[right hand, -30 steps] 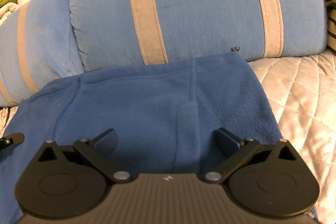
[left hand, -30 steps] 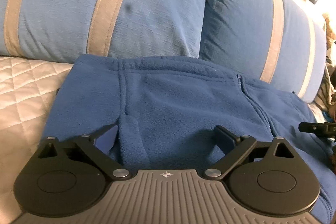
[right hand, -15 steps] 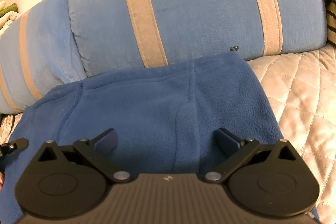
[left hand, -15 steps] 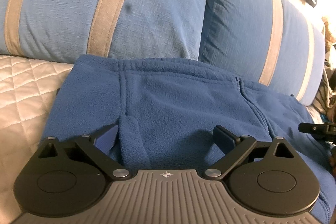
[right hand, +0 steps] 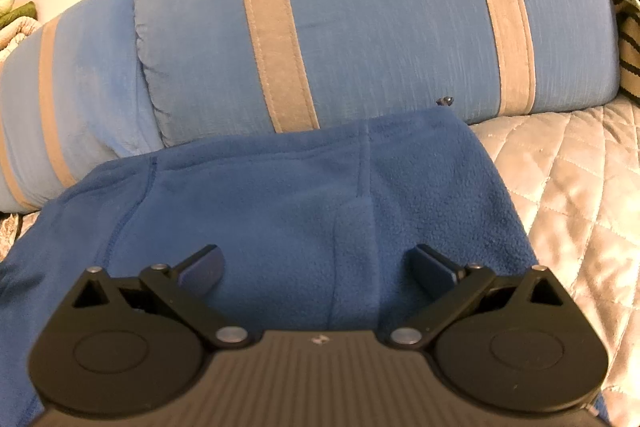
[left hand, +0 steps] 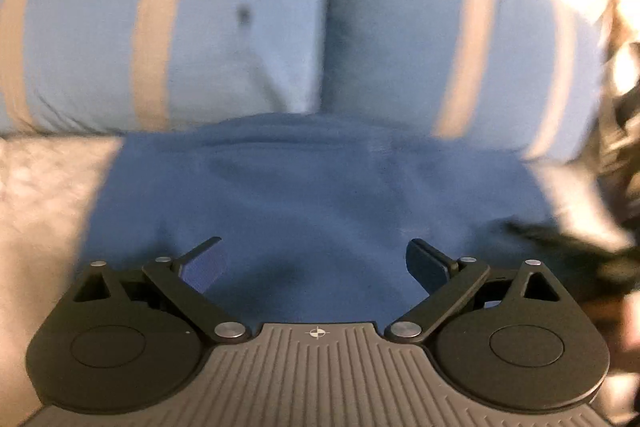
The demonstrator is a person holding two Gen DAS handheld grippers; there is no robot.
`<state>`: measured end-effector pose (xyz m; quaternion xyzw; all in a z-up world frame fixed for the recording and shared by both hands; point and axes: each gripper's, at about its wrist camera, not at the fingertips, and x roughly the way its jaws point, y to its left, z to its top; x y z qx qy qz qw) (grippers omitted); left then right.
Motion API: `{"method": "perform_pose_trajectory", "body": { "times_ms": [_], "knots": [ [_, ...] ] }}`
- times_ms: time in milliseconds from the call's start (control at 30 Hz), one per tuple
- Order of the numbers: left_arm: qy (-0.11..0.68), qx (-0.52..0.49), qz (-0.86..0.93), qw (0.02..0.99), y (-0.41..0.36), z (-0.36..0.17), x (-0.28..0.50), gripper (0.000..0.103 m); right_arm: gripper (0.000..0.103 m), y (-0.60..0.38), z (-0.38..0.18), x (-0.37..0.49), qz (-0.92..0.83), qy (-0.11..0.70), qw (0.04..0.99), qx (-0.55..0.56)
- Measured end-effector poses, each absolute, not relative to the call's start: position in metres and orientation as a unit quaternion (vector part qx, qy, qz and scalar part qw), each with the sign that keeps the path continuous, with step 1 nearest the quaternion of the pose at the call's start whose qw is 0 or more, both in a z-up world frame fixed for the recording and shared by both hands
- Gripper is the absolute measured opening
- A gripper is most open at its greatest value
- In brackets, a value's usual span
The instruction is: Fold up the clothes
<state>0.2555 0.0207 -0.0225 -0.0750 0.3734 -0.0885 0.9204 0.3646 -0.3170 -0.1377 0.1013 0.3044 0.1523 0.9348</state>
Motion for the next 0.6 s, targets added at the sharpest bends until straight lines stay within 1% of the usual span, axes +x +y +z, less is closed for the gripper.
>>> {"method": "perform_pose_trajectory", "body": {
  "times_ms": [67,133,233,267,300,400,500,600],
  "knots": [
    [0.396,-0.087,-0.103,0.908,-0.001,-0.021,0.244,0.098,0.102,-0.318,-0.138,0.363,0.152,0.301,0.936,0.101],
    [0.422,-0.073,-0.106,0.897,-0.022,-0.031,0.237,0.098,0.102,-0.317,-0.138,0.361,0.147,0.297,0.938,0.099],
    [0.475,-0.027,-0.089,0.875,-0.048,-0.066,0.24,0.099,0.102,-0.314,-0.136,0.356,0.129,0.288,0.945,0.087],
    [0.473,-0.004,-0.088,0.876,-0.052,-0.08,0.242,0.102,0.102,-0.312,-0.135,0.354,0.122,0.285,0.947,0.081],
    [0.464,0.02,-0.089,0.881,-0.056,-0.092,0.242,0.103,0.102,-0.312,-0.134,0.352,0.123,0.282,0.948,0.081],
    [0.414,0.018,-0.092,0.906,-0.054,-0.108,0.234,0.103,0.102,-0.316,-0.132,0.346,0.123,0.276,0.949,0.089],
    [0.389,0.027,-0.091,0.916,-0.056,-0.11,0.225,0.103,0.102,-0.324,-0.128,0.339,0.121,0.277,0.948,0.097],
    [0.384,0.024,-0.092,0.918,-0.054,-0.111,0.226,0.103,0.102,-0.324,-0.121,0.331,0.091,0.291,0.95,0.071]
  ]
}}
